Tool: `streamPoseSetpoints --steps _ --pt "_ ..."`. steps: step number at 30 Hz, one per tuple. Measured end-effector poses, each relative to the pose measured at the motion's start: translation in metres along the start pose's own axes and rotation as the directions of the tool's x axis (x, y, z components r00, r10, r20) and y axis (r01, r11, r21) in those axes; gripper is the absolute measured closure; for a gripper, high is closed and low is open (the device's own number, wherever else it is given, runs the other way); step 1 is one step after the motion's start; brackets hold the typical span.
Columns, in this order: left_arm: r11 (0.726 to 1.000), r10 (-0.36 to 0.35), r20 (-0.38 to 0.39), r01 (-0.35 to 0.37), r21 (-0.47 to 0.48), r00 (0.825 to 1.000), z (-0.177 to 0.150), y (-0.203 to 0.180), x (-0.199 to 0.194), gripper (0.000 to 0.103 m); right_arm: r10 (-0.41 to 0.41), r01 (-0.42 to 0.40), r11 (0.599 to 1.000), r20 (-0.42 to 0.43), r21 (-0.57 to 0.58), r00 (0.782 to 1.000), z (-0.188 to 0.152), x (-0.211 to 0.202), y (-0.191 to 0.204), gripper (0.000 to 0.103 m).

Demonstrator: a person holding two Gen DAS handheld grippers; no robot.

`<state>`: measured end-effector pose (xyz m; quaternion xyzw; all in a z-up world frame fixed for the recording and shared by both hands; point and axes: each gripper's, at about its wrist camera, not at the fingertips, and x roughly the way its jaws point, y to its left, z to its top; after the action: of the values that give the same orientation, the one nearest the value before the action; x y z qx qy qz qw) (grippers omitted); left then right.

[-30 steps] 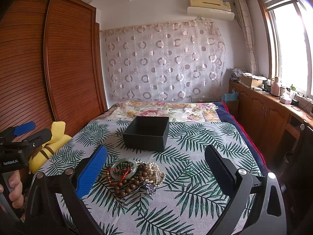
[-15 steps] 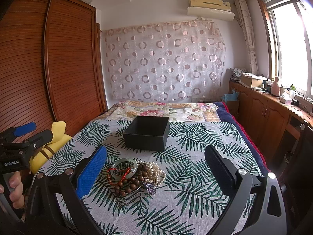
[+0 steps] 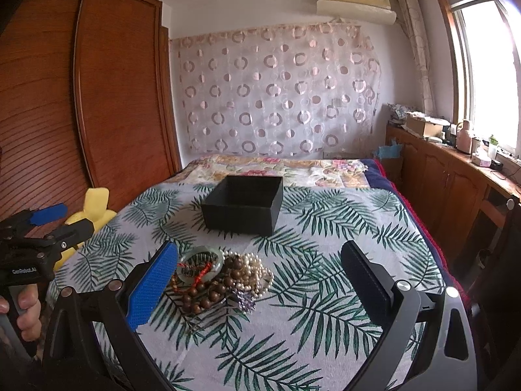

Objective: Organize jewelry
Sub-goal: 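Lower the left tool onto the pile and grasp the red string bracelet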

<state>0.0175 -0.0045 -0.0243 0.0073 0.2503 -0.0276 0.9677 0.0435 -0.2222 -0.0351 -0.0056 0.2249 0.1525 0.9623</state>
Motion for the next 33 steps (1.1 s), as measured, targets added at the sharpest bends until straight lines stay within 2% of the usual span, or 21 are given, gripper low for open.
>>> streamPoseSetpoints --steps 7,14,19,22,24,29,33 --pt "0.998 -0.062 -0.064 0.062 -0.001 0.996 -0.016 -0.002 0.026 0.007 0.023 -0.023 1.000 -0.065 0.001 0.998 -0.015 0.021 -0.013 0.011" --pt "0.992 -0.127 -0.138 0.125 -0.021 0.982 -0.029 -0.004 0.054 0.009 0.066 -0.069 0.997 -0.152 -0.018 0.986 -0.035 0.047 -0.015 0.020" --pt "0.984 -0.177 -0.193 0.175 -0.030 0.965 -0.035 -0.009 0.074 0.024 0.097 -0.105 0.994 -0.207 -0.027 0.974 -0.046 0.060 -0.012 0.024" --pt "0.974 -0.228 -0.225 0.221 -0.059 0.947 -0.037 -0.011 0.086 0.038 0.106 -0.117 0.993 -0.222 -0.033 0.969 -0.050 0.063 -0.009 0.024" --pt "0.969 -0.245 -0.248 0.235 -0.073 0.937 -0.037 -0.012 0.095 0.052 0.110 -0.121 0.992 -0.228 -0.034 0.967 -0.053 0.065 -0.007 0.024" --pt "0.956 -0.291 -0.292 0.264 -0.129 0.911 -0.037 -0.012 0.115 0.066 0.106 -0.119 0.992 -0.244 -0.041 0.964 -0.058 0.069 -0.006 0.024" --pt "0.952 -0.305 -0.319 0.273 -0.141 0.897 -0.040 -0.014 0.126 0.069 0.105 -0.119 0.992 -0.256 -0.040 0.961 -0.062 0.072 -0.006 0.024"
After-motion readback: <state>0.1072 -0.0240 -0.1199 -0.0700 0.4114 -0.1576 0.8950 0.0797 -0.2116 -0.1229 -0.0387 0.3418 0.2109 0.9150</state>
